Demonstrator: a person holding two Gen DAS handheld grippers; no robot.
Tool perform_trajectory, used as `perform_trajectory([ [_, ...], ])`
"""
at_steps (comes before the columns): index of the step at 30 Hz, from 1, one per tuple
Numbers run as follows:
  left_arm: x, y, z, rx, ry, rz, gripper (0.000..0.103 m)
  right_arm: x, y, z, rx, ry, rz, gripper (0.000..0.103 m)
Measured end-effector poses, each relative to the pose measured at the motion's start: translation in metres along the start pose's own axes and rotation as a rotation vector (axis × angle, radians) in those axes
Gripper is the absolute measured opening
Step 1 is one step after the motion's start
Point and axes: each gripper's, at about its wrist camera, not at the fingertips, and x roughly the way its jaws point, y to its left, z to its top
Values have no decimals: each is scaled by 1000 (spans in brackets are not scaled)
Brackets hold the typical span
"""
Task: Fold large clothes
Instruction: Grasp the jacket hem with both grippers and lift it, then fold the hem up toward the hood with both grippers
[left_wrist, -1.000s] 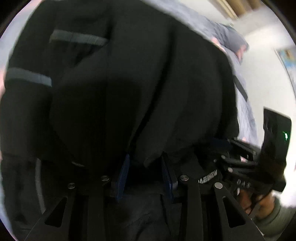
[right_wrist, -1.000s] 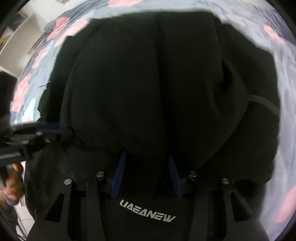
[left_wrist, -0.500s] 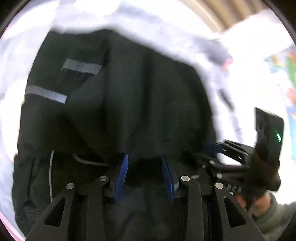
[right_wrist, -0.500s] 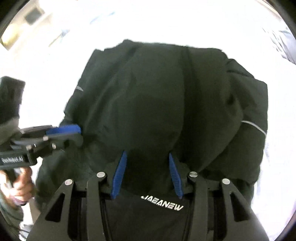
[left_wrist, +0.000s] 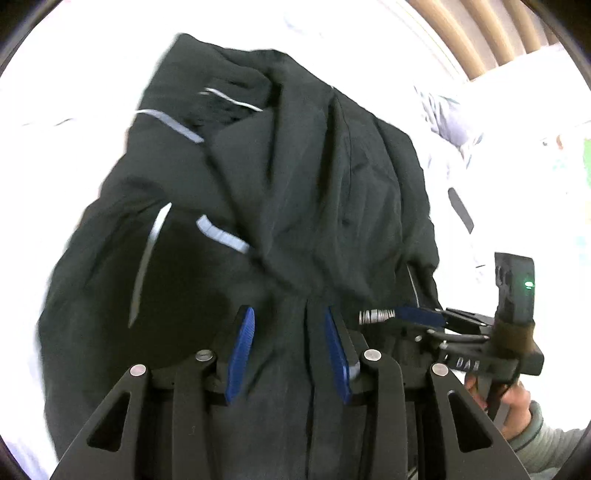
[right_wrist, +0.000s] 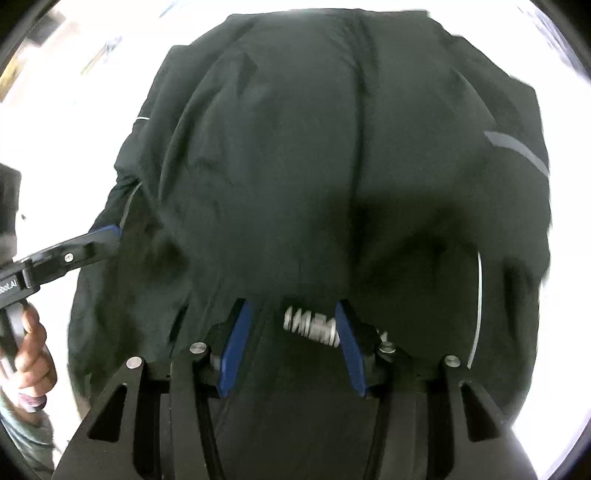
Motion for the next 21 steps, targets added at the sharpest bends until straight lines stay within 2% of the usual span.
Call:
perform_trajectory([
  [5, -58, 33, -61, -61, -42, 47, 41, -17, -34, -56, 148, 4, 66, 51],
  [9, -97, 59, -98, -109, -63, 89, 41, -25, -53, -87, 221, -4, 39, 51],
  [16, -114, 79, -116, -161, -80, 125, 41, -37, -72, -129, 324, -31, 30, 51],
  [21, -118, 93, -126, -171, -53, 158, 41, -47, -79, -156, 366, -25, -1, 51],
])
